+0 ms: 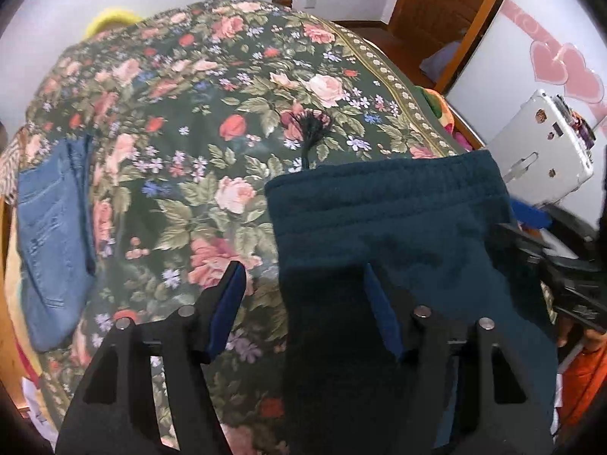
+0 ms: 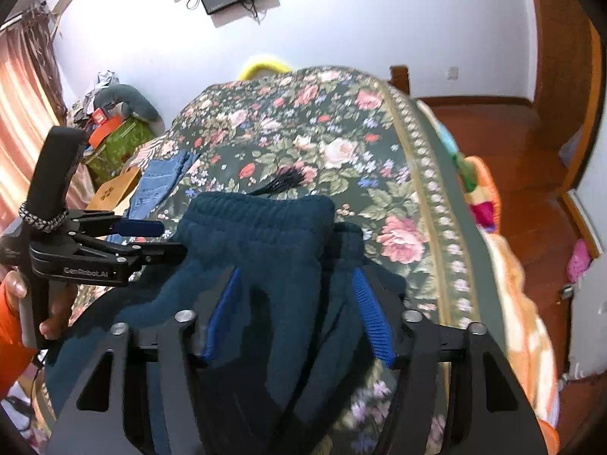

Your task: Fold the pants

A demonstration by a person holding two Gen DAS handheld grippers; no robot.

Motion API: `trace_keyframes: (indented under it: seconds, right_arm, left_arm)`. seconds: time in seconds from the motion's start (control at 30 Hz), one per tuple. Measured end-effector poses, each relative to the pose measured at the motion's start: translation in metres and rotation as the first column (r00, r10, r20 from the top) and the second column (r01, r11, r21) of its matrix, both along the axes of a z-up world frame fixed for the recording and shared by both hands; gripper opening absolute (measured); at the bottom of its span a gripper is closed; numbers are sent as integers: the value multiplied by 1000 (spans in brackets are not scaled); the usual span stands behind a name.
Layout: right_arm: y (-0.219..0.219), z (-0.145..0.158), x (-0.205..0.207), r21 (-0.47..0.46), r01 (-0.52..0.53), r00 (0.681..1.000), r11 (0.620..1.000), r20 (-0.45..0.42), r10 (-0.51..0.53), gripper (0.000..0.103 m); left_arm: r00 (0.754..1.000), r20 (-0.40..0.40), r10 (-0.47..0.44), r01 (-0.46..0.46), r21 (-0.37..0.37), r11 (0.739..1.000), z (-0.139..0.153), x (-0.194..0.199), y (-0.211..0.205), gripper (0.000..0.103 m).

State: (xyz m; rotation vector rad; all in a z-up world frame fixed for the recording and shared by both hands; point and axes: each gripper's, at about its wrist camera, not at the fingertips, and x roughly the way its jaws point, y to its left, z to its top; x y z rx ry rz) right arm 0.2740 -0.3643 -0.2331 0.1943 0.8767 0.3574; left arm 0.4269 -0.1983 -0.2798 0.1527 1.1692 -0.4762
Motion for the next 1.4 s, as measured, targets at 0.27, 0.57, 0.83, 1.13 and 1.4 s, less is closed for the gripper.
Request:
trace_keyframes:
  seconds: [0.27, 0.57, 0.83, 1.13, 1.4]
  right_arm:
    - [4, 11, -11, -67, -27, 993, 997, 109, 34, 8]
    - [-3, -17, -3, -124, 40, 999, 991, 38, -36, 8]
    - [-14, 9, -14, -105, 65, 998, 992, 12, -64, 15]
    - [-19, 34, -51, -83, 85, 996, 993, 29, -82, 53]
    - [-14, 46, -73, -39, 98, 994, 994, 43, -97, 70]
  left_arm:
    - [999, 30, -36, 36, -5, 999, 13, -3, -12, 29]
    - [999, 28, -18, 16, 53, 998, 4, -12, -11, 23]
    - [993, 113, -19, -3, 192, 981, -5, -14, -16, 26]
    - [993, 39, 115, -119, 113, 986, 0, -3, 19, 27]
    - [989, 123, 78, -85, 48, 995, 48, -46, 32, 77]
